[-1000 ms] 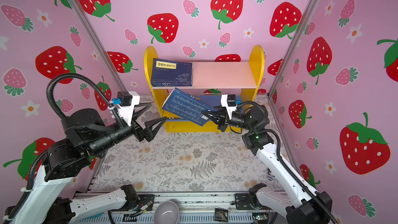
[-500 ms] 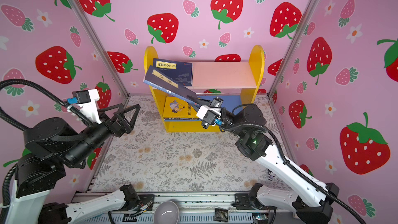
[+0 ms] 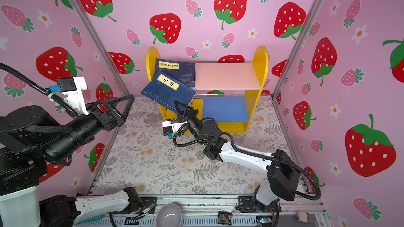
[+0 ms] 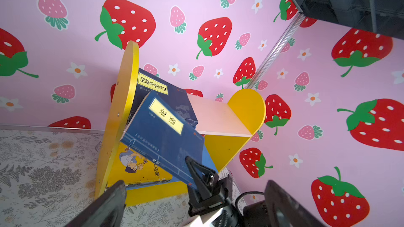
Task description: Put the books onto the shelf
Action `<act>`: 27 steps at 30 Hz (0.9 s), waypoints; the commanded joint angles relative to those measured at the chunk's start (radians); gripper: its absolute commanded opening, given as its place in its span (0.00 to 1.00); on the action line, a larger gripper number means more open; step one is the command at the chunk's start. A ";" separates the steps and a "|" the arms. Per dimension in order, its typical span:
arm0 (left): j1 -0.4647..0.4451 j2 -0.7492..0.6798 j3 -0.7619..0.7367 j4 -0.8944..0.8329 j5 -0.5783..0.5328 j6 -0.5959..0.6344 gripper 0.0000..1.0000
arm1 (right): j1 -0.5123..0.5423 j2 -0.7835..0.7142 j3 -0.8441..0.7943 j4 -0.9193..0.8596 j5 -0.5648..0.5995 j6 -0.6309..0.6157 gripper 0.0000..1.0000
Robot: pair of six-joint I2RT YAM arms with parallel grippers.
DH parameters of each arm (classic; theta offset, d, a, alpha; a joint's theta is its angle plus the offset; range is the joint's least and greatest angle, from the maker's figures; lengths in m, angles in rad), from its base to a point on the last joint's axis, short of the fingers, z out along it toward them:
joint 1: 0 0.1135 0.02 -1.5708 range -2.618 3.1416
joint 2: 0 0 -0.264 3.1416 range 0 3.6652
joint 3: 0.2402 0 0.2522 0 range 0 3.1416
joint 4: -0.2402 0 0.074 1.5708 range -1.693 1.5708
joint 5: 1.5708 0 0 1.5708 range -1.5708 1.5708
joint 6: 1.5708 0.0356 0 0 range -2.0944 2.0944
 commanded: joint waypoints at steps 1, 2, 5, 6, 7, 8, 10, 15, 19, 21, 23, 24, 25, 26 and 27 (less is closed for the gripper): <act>0.012 0.027 0.035 -0.060 -0.007 -0.017 0.99 | 0.005 -0.118 0.024 0.155 0.019 -0.001 0.00; 0.028 0.045 0.054 -0.075 0.011 -0.020 0.99 | 0.006 -0.134 0.020 0.141 0.011 0.016 0.00; 0.134 0.105 0.141 -0.113 0.151 -0.026 0.99 | 0.007 -0.170 0.004 0.123 -0.006 0.019 0.00; 0.196 0.129 0.173 -0.124 0.223 -0.030 0.99 | 0.006 -0.178 0.001 0.121 -0.006 0.012 0.00; 0.257 0.150 0.199 -0.131 0.302 -0.044 0.99 | 0.006 -0.183 -0.002 0.121 -0.003 0.003 0.00; 0.347 0.178 0.225 -0.135 0.421 -0.065 0.99 | 0.008 -0.187 -0.005 0.121 0.000 -0.002 0.00; 0.514 0.240 0.249 -0.100 0.740 -0.134 0.98 | 0.009 -0.194 -0.012 0.119 -0.001 -0.007 0.00; 0.651 0.265 0.088 0.216 1.040 -0.308 0.97 | 0.011 -0.196 -0.008 0.089 0.035 -0.022 0.00; 0.694 0.251 0.021 0.343 1.129 -0.357 0.97 | 0.011 -0.197 -0.015 0.075 0.047 -0.039 0.00; 0.702 0.280 0.033 0.365 1.211 -0.380 0.96 | 0.011 -0.193 -0.014 0.063 0.038 -0.042 0.00; 0.704 0.318 0.062 0.343 1.255 -0.375 0.93 | 0.011 -0.186 -0.009 0.061 0.030 -0.047 0.00; 0.705 0.331 0.069 0.332 1.264 -0.368 0.92 | 0.011 -0.181 -0.002 0.057 0.030 -0.050 0.00; 0.707 0.337 0.070 0.330 1.268 -0.361 0.91 | 0.011 -0.177 -0.001 0.056 0.028 -0.053 0.00; 0.708 0.340 0.070 0.329 1.270 -0.355 0.90 | 0.011 -0.173 0.003 0.053 0.028 -0.056 0.00; 0.711 0.343 0.068 0.330 1.275 -0.355 0.89 | 0.011 -0.168 0.007 0.048 0.028 -0.060 0.00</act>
